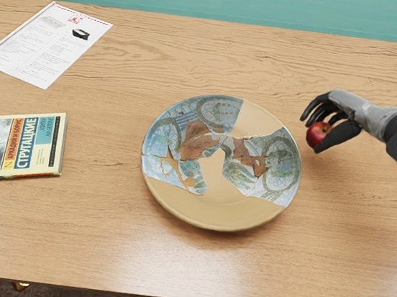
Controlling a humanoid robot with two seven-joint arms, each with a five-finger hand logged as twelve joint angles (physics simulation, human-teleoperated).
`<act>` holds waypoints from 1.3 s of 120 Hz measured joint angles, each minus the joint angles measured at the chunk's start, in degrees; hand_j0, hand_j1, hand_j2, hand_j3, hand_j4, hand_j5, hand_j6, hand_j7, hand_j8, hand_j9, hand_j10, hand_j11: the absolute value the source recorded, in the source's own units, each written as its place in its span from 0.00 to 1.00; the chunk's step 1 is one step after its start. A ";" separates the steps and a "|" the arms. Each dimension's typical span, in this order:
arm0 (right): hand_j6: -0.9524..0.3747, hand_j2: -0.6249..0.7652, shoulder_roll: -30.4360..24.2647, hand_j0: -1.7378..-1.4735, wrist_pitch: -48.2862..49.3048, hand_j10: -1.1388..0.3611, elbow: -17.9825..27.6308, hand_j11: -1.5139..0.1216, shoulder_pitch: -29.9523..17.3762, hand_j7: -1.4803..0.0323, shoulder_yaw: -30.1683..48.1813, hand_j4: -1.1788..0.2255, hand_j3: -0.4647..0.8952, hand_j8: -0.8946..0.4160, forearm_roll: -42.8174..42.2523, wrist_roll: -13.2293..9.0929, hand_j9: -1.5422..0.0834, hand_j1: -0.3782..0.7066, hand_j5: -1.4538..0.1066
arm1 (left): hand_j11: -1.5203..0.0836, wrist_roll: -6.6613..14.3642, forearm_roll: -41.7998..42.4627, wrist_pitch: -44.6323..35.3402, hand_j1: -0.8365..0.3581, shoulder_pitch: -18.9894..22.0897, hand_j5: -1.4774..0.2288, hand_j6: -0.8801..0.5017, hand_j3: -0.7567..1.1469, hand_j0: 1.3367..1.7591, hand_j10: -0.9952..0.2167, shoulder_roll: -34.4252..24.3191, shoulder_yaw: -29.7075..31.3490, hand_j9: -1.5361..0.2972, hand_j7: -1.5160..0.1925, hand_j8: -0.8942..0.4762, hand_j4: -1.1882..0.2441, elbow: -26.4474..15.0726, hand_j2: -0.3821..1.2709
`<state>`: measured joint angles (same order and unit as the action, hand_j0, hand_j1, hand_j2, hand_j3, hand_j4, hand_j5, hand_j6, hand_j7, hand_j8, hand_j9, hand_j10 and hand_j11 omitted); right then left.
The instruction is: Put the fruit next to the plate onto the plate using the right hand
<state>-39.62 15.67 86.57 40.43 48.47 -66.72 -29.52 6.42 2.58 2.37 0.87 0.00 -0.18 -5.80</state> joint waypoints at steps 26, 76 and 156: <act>0.23 0.69 2.17 0.31 0.88 0.38 1.84 0.40 0.56 0.42 0.70 0.37 0.34 0.31 0.66 -2.12 0.42 0.56 0.38 | 0.94 0.00 -0.01 0.00 0.98 -0.01 0.86 0.63 0.40 0.76 0.81 0.00 0.00 0.83 0.88 0.64 0.82 0.00 0.23; 0.23 0.72 9.14 0.30 1.28 0.40 2.53 0.40 1.72 0.41 0.73 0.37 0.34 0.34 0.80 -4.42 0.42 0.61 0.38 | 0.94 0.01 -0.01 0.00 0.98 0.01 0.86 0.63 0.40 0.76 0.81 0.00 0.00 0.83 0.88 0.64 0.82 0.00 0.23; 0.26 0.63 16.98 0.30 3.15 0.42 2.55 0.43 0.89 0.45 -1.76 0.40 0.34 0.35 0.88 -4.97 0.45 0.58 0.41 | 0.94 0.00 -0.02 0.00 0.98 -0.01 0.86 0.63 0.40 0.76 0.81 0.00 0.00 0.83 0.88 0.64 0.82 0.00 0.23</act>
<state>-22.64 18.82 89.12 41.32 46.71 -65.84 -34.49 6.42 2.56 2.37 0.87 0.00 -0.18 -5.80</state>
